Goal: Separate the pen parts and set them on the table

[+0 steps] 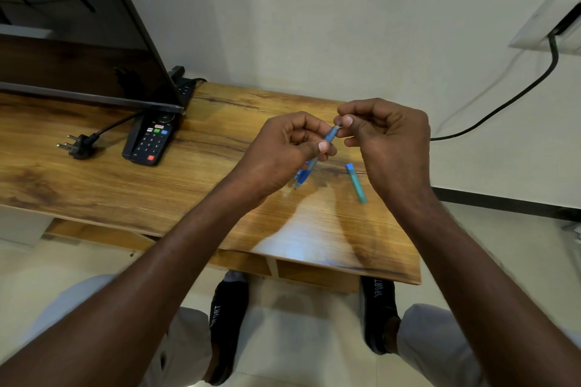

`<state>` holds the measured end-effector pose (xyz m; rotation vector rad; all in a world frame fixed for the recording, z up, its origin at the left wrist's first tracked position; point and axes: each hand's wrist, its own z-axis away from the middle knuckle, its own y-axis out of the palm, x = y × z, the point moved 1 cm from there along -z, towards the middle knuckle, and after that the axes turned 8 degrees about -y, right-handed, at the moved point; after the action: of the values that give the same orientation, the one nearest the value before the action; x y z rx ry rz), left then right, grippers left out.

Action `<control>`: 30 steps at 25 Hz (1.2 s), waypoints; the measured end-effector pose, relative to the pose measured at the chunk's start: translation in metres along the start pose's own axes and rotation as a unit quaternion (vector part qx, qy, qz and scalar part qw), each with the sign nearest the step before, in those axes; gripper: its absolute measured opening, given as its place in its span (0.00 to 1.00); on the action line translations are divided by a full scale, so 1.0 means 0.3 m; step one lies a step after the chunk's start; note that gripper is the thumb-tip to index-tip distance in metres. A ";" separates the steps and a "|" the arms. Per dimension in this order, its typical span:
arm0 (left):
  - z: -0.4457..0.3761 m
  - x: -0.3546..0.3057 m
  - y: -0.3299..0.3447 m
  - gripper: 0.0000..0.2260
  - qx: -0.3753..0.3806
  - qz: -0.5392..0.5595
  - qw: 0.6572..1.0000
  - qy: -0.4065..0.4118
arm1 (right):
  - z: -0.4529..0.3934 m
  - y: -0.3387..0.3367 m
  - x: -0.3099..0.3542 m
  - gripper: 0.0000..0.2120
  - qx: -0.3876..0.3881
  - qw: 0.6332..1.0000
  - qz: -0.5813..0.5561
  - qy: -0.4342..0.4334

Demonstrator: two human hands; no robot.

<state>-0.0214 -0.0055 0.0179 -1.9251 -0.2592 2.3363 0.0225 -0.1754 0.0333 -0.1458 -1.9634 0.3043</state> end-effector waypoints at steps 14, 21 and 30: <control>-0.011 0.037 0.030 0.08 -0.020 0.148 0.988 -0.037 | 0.000 0.007 -0.011 0.08 0.010 1.000 -0.017 0.025; -0.012 0.042 0.043 0.08 -0.036 0.204 0.977 -0.057 | 0.013 0.026 0.000 0.09 0.021 1.000 -0.005 0.005; -0.014 0.011 0.022 0.04 -0.012 0.281 0.958 -0.058 | 0.006 0.020 0.011 0.13 0.012 0.991 -0.126 0.051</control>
<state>-0.0177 -0.0111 0.0127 -2.0852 0.2981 2.7966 0.0192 -0.1692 0.0340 0.1006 -1.8516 0.1508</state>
